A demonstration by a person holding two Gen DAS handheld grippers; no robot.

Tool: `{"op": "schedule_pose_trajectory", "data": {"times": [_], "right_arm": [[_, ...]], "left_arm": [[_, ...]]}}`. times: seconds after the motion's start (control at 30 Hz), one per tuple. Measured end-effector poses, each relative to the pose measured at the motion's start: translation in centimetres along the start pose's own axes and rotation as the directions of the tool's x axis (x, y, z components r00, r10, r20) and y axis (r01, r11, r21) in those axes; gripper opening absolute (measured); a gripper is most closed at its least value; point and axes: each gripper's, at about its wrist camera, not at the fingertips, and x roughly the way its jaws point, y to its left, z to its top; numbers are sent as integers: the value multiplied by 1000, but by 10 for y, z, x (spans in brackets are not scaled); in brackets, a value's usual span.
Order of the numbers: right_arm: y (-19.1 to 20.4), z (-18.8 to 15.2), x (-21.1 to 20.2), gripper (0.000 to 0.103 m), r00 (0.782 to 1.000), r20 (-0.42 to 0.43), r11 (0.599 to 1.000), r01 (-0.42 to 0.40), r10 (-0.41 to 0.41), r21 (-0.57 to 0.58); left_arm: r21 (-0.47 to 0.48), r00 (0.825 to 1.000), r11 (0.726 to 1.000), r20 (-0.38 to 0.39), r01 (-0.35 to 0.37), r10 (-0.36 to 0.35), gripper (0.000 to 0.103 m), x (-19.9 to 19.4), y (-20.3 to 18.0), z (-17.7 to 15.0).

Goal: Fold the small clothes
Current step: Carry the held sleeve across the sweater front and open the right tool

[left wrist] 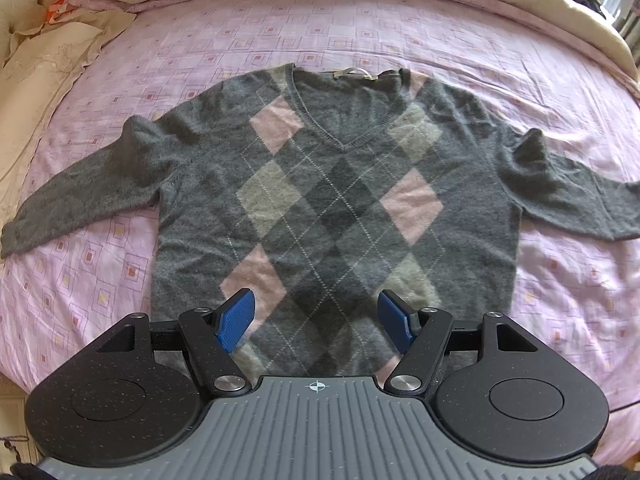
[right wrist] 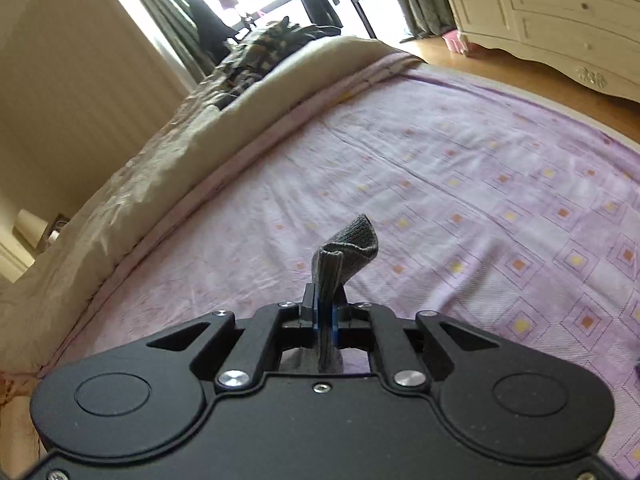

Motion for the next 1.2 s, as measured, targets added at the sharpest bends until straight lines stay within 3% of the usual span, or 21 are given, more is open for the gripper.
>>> {"op": "schedule_pose_trajectory", "data": {"times": [0.17, 0.3, 0.47, 0.67, 0.9, 1.0, 1.07, 1.13, 1.2], "right_arm": [[93, -8, -33, 13, 996, 11, 987, -87, 89, -132], [179, -34, -45, 13, 981, -31, 952, -193, 192, -239], [279, -92, -37, 12, 942, -133, 882, -335, 308, -330], [365, -189, 6, 12, 901, -276, 791, -427, 333, -438], [415, -301, 54, 12, 852, -452, 695, -494, 266, -522], [422, -335, 53, 20, 809, -520, 630, -560, 275, -539], [421, -345, 50, 21, 796, -540, 594, -582, 274, -556], [416, -347, 46, 29, 795, -548, 578, -583, 260, -571], [406, -341, 39, 47, 802, -543, 576, -574, 251, -582]], "left_arm": [[26, 999, 999, 7, 40, -40, 67, 9, 24, 6], [36, 997, 996, 18, 76, -76, 67, 16, 51, 11], [43, 994, 995, 41, 95, -97, 67, 21, 90, 18], [-17, 994, 995, 53, 100, -99, 67, 29, 138, 22], [-68, 996, 994, 44, 87, -84, 67, 44, 177, 25], [-85, 995, 992, 42, 95, -91, 67, 51, 186, 27], [-99, 993, 989, 39, 113, -109, 67, 56, 188, 30], [-105, 991, 985, 40, 133, -130, 67, 60, 188, 34], [-103, 988, 983, 41, 152, -149, 67, 65, 183, 39]]}}
